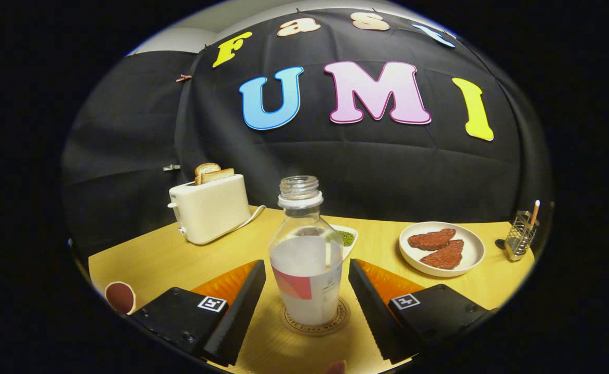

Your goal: Take the bottle from table, then pour the juice into the cup, finally place the bottle on the coaster

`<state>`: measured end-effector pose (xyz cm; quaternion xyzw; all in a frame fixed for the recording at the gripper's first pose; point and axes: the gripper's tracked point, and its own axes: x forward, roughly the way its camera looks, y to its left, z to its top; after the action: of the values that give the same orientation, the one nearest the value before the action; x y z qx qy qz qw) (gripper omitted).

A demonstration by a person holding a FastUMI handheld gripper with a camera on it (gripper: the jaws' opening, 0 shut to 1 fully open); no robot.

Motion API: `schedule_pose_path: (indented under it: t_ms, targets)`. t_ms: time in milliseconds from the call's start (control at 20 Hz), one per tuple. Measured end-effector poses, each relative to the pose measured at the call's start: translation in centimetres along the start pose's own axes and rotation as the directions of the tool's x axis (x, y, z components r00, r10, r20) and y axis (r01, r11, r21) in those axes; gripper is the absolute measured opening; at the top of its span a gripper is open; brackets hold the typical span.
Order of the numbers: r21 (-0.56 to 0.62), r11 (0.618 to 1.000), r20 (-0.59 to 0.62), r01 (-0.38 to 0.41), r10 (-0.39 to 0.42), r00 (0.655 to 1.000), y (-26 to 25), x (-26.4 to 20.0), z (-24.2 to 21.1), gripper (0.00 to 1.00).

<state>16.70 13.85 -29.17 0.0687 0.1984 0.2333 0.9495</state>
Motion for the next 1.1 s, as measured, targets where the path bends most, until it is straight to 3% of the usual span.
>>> schedule_pose_path:
  t_ms: [400,1100]
  targets:
    - [-0.002,0.989,0.068,0.151,-0.151,0.986,-1.8,-9.3,6.6,0.98]
    - [-0.02,0.948,0.118,0.318,-0.313,0.942,2.0,-22.4,10.7,0.97]
